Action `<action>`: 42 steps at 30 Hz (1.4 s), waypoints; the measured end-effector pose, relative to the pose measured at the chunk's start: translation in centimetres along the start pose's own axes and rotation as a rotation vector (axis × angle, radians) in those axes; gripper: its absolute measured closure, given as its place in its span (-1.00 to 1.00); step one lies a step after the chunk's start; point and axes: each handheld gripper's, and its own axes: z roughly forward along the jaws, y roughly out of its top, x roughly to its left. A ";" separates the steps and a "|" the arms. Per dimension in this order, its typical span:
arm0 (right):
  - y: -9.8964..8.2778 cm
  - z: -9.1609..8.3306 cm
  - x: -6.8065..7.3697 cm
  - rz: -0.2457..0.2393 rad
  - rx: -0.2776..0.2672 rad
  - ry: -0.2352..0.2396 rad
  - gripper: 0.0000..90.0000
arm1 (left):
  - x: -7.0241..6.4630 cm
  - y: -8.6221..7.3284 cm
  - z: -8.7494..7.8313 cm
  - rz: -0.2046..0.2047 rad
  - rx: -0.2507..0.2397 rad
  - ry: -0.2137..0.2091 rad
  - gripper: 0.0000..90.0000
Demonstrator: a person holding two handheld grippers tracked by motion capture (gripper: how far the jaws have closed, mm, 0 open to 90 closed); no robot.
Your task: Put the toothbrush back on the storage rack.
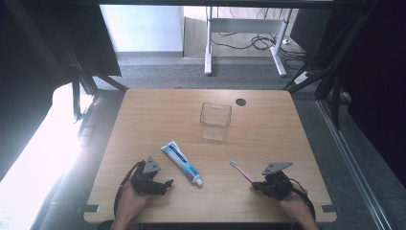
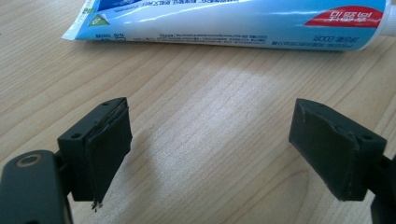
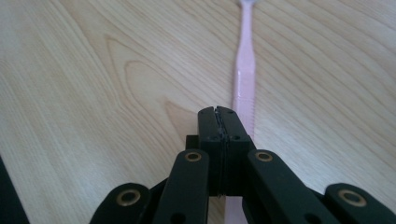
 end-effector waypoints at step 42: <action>5.9 0.2 -0.2 -0.123 0.393 -0.061 0.78 | 0.0 0.1 -0.1 0.018 0.011 0.004 -0.70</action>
